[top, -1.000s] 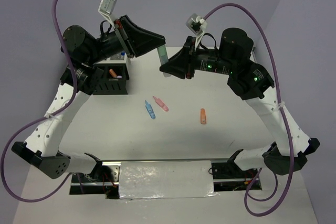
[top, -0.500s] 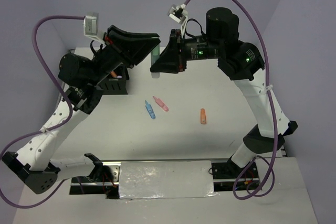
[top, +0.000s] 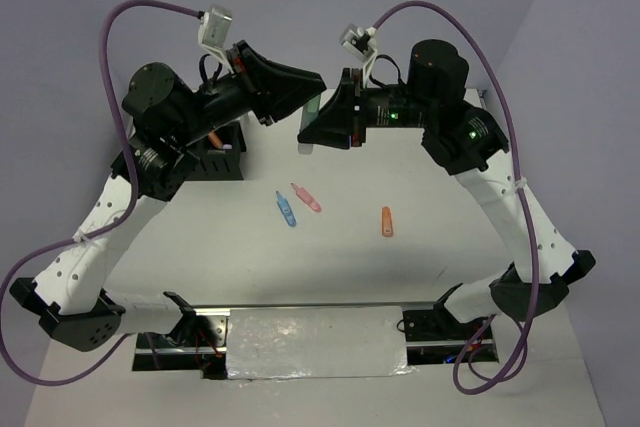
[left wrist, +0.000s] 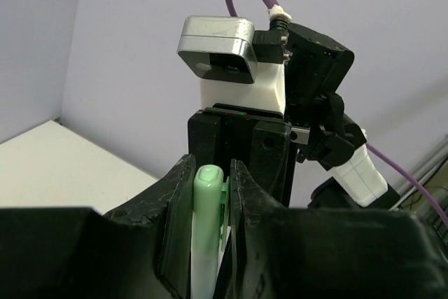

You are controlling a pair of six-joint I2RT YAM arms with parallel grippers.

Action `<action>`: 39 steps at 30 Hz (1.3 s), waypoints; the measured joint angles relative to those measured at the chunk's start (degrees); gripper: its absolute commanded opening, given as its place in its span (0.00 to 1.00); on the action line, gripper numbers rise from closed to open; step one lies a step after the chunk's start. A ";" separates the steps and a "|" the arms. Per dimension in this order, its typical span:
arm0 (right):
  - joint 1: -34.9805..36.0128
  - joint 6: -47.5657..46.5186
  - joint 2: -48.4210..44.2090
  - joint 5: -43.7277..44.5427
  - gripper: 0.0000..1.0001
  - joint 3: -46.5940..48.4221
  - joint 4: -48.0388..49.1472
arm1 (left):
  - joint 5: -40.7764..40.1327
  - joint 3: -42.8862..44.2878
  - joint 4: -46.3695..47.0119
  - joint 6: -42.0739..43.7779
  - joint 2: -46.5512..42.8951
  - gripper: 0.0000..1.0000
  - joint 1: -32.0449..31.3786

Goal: Sort the stationery into containers
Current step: Close the pen cap on the pen.

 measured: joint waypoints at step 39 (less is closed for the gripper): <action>-0.50 -8.13 -1.77 -3.32 0.00 -4.72 -0.79 | 21.53 -4.66 2.10 -8.31 1.22 0.58 8.22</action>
